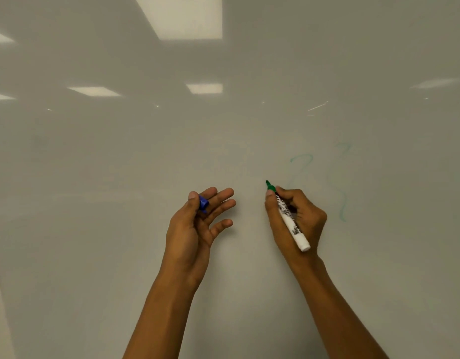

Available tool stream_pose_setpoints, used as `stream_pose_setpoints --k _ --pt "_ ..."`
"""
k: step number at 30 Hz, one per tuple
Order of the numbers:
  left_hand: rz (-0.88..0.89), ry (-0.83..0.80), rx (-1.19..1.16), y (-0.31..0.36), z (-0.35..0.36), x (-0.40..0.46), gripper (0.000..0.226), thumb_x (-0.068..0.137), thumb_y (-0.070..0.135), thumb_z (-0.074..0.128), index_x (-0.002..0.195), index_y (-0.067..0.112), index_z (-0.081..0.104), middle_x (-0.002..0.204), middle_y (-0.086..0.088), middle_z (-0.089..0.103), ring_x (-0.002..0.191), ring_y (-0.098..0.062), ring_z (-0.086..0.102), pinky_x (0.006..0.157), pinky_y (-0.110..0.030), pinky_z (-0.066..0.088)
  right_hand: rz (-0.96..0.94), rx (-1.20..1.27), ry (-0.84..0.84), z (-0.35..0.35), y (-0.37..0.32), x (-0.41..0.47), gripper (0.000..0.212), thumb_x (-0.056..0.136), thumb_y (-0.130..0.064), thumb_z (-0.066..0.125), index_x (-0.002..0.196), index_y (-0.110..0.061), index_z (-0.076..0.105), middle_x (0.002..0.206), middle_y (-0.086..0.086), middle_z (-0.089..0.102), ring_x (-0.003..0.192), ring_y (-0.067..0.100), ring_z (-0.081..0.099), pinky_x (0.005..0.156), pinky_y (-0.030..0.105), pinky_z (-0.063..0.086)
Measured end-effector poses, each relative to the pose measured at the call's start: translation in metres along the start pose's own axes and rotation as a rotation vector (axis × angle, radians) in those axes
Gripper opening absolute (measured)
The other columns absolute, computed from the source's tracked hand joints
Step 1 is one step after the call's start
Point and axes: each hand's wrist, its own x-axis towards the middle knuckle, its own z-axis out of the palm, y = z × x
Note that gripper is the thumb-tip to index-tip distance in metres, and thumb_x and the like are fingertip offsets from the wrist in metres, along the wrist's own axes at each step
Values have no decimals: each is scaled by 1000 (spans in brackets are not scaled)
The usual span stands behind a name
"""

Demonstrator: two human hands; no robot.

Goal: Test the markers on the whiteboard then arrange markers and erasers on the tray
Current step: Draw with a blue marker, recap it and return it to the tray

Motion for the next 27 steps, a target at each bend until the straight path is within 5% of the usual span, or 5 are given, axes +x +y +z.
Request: stream_pose_setpoints --k 8,11,14,20,27 --pt "2 -51 -59 -7 9 1 37 103 35 33 119 14 58 107 -9 75 96 -23 73 71 -32 59 54 -32 -17 -26 19 -46 9 78 -6 76 78 1 71 69 3 68 63 10 67 63 14 53" --pt "-4 -62 -66 -14 19 -4 32 104 31 33 116 14 57 106 -12 75 97 -24 73 71 -33 59 281 58 16 -41 13 -52 15 81 5 75 76 -8 68 66 0 70 65 9 69 64 17 54" --pt "-31 -89 -70 -27 31 -12 27 104 26 34 109 12 55 104 -15 75 96 -25 72 73 -36 55 463 306 112 -54 -10 -53 13 83 -12 70 74 -5 63 66 9 68 57 16 67 53 25 54" --pt "-98 -181 -35 -51 55 -30 28 104 26 34 107 11 58 107 -17 74 100 -28 71 87 -42 55 315 399 -92 -69 -42 -56 10 72 -28 71 79 -22 67 69 5 70 58 25 68 53 30 55" --pt "-116 -266 -20 -66 71 -51 29 103 25 35 108 10 60 106 -22 73 100 -32 70 92 -42 55 186 278 -95 -87 -35 -58 11 73 -22 74 79 -20 65 73 -18 67 62 9 67 59 18 55"
